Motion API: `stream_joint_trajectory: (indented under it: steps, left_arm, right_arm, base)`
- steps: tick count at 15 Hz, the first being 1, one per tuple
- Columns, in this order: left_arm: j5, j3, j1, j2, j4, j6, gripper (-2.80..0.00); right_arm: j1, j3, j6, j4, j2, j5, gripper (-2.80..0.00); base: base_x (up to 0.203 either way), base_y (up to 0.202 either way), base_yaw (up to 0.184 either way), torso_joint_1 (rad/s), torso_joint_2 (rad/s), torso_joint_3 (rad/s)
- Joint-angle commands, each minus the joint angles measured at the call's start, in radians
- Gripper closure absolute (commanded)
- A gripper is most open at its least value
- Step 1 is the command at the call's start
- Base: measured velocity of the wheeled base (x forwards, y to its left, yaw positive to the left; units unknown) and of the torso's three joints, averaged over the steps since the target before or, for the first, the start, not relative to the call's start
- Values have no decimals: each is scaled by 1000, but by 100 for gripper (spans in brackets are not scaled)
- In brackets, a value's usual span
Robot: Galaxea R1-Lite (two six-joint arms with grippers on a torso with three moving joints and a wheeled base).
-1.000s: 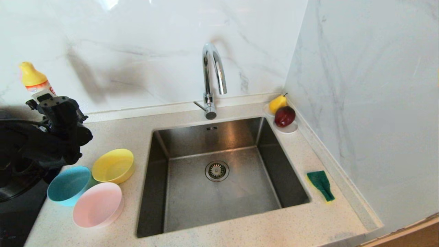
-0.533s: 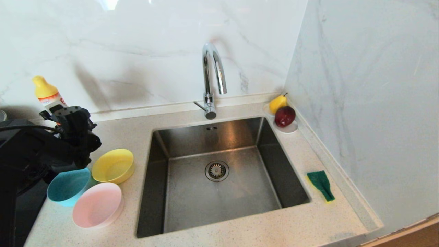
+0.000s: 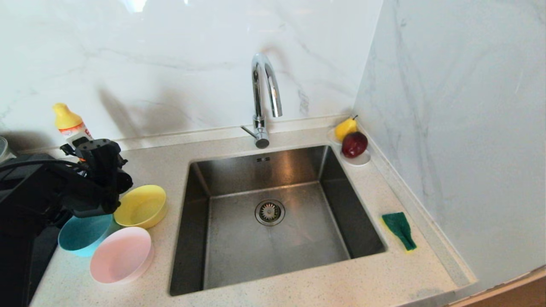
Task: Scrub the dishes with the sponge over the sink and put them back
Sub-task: Place the dish soap on the table
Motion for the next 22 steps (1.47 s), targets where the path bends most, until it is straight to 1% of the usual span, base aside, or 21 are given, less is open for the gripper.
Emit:
stream_joint_trajectory:
  steps: [1, 10, 16, 17, 22]
  left_arm:
    - [7, 2, 1, 8, -6, -6, 0]
    - [10, -3, -5, 28, -5, -11, 0]
    - [4, -123, -14, 54, 6, -15, 0]
    - [4, -146, -16, 64, 7, -8, 0]
    - [3, -193, -18, 128, 26, 3, 0]
  right_arm:
    - [1, 0, -1, 0, 0, 0, 0]
    - [1, 0, -1, 0, 0, 1, 0]
    - [1, 0, -1, 0, 0, 0, 0]
    - [1, 0, 0, 0, 0, 0, 0]
    - [1, 0, -1, 0, 0, 0, 0]
  base:
    - [0, 0, 0, 0, 0, 0]
    - [0, 0, 0, 0, 0, 0]
    - [0, 0, 0, 0, 0, 0]
    - [0, 0, 0, 0, 0, 0]
    - [0, 0, 0, 0, 0, 0]
